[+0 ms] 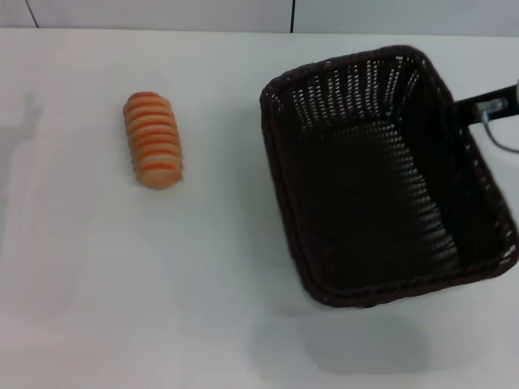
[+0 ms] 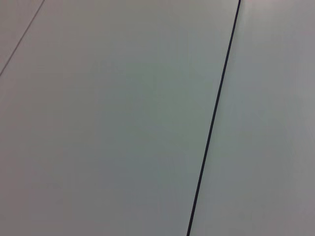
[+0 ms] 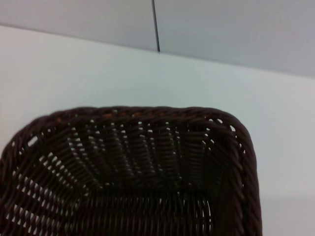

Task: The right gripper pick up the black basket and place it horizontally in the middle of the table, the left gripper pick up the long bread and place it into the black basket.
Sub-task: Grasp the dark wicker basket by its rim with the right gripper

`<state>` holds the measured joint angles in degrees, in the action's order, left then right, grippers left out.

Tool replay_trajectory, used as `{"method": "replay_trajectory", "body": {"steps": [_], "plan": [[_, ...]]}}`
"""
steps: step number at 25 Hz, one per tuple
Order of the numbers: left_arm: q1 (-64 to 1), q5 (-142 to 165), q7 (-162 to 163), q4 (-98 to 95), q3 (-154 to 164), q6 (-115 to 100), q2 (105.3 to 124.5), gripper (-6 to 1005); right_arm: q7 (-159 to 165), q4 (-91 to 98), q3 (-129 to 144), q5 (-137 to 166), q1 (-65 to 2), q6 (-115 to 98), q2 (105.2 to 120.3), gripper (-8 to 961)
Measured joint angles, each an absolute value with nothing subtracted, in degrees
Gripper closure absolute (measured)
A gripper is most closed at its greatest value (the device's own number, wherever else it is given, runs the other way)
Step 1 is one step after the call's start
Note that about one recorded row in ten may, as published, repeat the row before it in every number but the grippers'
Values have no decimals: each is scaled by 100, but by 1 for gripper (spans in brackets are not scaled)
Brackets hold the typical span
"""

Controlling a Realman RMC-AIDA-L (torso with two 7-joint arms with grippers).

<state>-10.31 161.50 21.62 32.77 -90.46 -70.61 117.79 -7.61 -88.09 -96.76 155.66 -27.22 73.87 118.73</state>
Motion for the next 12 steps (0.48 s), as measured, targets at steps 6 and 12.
{"method": "replay_trajectory", "body": {"steps": [6, 12], "plan": [[-901, 16209, 2169, 3496, -9062, -7005, 11770, 137, -2221, -9113, -10142, 15617, -2994, 7741, 11819, 765], [-886, 16226, 2137, 3568, -9077, -6897, 11769, 137, -3649, -9388, -10411, 15349, -3227, 8112, 11777, 774]]}}
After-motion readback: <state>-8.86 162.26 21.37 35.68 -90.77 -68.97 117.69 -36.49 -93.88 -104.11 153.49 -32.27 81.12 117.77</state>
